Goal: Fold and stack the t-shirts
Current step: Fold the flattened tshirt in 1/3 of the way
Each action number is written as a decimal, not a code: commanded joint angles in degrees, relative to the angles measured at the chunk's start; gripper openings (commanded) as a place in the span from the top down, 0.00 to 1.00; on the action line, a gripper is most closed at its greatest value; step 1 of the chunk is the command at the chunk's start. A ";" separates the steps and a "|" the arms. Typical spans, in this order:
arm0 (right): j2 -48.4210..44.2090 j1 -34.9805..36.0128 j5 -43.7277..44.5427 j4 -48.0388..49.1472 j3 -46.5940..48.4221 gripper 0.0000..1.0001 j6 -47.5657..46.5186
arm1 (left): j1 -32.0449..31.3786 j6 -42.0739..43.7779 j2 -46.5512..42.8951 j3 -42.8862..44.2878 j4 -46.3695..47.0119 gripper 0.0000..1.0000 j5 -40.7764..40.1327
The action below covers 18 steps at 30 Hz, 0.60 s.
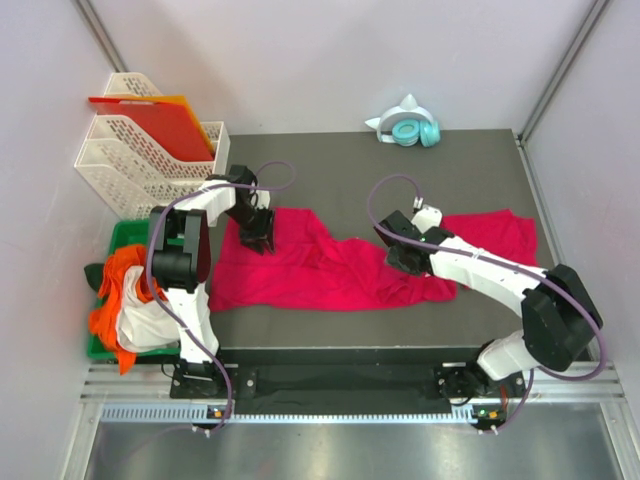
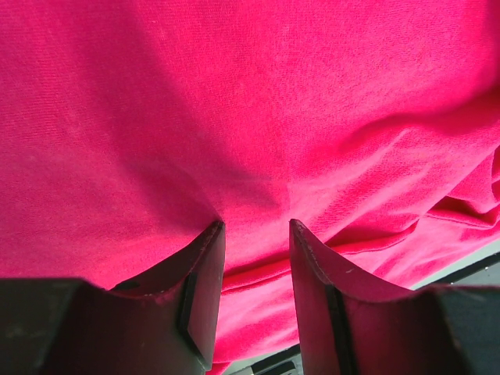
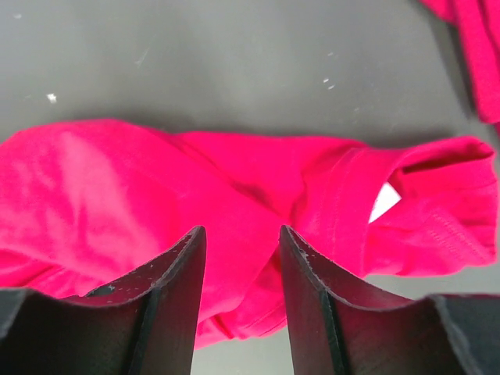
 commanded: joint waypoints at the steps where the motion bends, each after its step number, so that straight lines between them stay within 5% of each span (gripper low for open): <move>1: -1.09 1.65 -1.41 1.68 -0.66 0.57 3.37 | -0.64 0.39 -0.17 -0.65 2.25 0.56 1.61; 18: 2.69 4.47 -4.14 6.08 -5.06 0.57 6.53 | -0.64 0.65 -1.31 -1.27 1.99 0.57 1.35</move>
